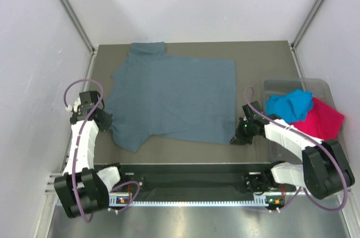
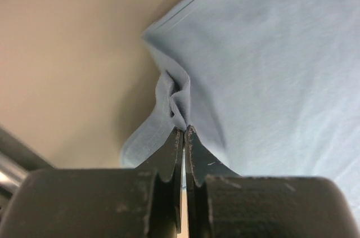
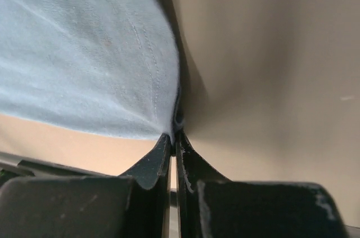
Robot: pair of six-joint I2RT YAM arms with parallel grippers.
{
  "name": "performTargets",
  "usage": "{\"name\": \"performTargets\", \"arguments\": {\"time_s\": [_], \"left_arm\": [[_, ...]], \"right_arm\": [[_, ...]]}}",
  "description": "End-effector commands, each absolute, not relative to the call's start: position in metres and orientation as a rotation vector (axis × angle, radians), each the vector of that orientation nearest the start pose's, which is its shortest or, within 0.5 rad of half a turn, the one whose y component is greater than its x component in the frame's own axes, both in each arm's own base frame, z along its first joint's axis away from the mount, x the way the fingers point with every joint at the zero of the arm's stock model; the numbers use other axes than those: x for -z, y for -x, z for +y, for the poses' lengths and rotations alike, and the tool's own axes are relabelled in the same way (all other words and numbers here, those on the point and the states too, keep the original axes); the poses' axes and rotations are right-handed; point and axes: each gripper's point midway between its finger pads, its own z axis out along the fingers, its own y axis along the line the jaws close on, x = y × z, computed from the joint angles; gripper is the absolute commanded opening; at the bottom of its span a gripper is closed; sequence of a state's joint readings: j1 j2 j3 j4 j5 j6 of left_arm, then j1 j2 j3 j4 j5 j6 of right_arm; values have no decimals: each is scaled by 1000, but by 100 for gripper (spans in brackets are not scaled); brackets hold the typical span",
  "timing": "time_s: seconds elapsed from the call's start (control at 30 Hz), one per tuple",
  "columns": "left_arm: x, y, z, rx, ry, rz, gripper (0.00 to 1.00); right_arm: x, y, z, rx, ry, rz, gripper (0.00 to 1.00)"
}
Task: Fold and stack the t-shirts
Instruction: Fold the tshirt
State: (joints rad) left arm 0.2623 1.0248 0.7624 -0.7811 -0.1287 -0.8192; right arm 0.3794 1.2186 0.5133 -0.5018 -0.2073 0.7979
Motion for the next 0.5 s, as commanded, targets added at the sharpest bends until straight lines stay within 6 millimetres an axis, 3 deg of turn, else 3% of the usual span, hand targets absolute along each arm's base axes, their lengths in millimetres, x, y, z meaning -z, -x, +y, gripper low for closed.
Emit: {"name": "performTargets", "arguments": {"time_s": [0.0, 0.13, 0.33, 0.47], "left_arm": [[-131, -274, 54, 85, 1230, 2160, 0], [-148, -309, 52, 47, 1111, 2184, 0], [-134, -344, 52, 31, 1064, 2254, 0], [-132, -368, 52, 50, 1044, 2252, 0]], "right_arm": [[-29, -191, 128, -495, -434, 2818, 0], [-35, -200, 136, -553, -348, 2834, 0], [-49, -215, 157, -687, -249, 2866, 0], [-59, -237, 168, -725, -177, 2886, 0]]}}
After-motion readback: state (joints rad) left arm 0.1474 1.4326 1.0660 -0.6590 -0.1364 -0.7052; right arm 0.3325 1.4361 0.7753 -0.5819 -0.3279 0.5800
